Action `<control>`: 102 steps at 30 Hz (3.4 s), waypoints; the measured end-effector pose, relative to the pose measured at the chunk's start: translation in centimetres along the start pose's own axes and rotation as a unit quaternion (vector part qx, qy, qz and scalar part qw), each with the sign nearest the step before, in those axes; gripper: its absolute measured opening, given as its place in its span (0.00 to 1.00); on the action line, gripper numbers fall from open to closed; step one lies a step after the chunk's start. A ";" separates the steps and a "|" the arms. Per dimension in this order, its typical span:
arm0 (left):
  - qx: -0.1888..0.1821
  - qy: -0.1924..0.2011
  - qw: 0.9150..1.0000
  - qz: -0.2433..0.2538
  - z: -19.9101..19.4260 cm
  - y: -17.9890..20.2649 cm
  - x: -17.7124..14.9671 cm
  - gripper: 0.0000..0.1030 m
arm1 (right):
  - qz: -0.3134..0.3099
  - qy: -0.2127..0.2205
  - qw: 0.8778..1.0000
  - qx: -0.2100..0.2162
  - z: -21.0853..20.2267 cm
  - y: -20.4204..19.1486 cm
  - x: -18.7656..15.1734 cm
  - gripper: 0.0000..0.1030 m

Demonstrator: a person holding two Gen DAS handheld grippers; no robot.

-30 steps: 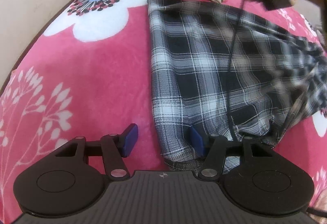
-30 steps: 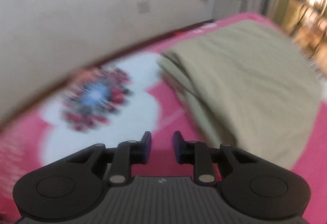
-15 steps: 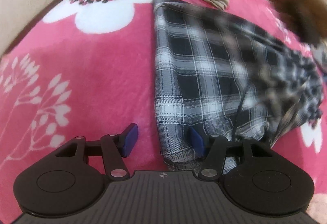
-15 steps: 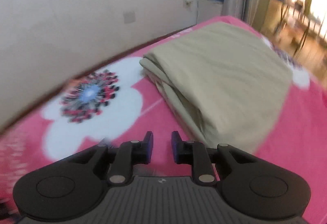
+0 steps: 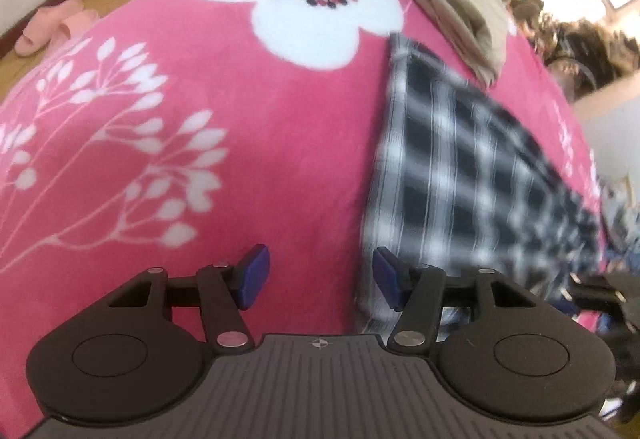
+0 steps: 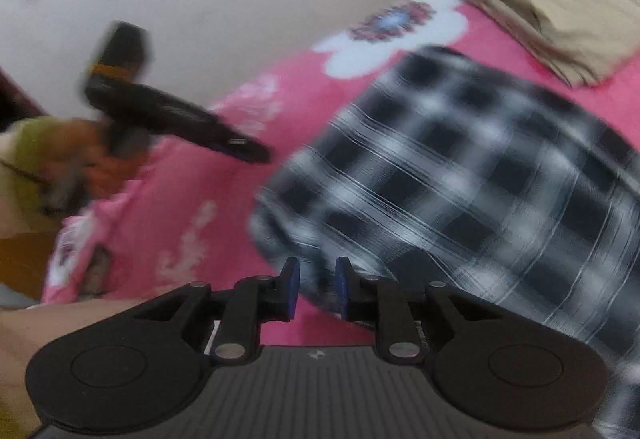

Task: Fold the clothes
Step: 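Move the right gripper along the plaid garment toward the left gripper, then grasp the plaid garment edge with both grippers, then lift the gripped edge with both grippers and fold it over the garment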

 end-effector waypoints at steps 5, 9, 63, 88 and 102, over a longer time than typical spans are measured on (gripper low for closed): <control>-0.002 0.000 1.000 -0.025 -0.2 -0.1 -0.5 0.55 | 0.217 0.034 0.976 0.017 0.8 3.2 -1.6 0.23; -0.007 0.008 0.999 -0.052 -0.3 -0.5 -0.2 0.55 | 0.165 0.088 0.982 -0.003 -2.8 -0.5 -2.4 0.28; -0.127 0.096 0.986 0.050 11.1 24.1 12.0 0.03 | 0.161 0.261 0.932 -0.192 -12.4 -1.0 -3.3 0.12; -0.146 -0.081 0.966 0.199 28.7 40.8 1.0 0.37 | 0.539 0.237 0.791 -0.163 -14.6 21.5 -22.3 0.18; -0.037 -0.066 0.955 0.288 14.2 30.0 2.3 0.51 | 0.478 0.276 0.823 -0.133 -19.9 25.4 -23.6 0.42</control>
Point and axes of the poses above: each gripper's, at about its wrist camera, not at the fingertips, and z roughly the way its jaws point, y to its right, x to its top, the point moved 4 cm from there along z, roughly the way its jaws point, and after that the axes turned 15 degrees about -x, right-handed, at the moved point
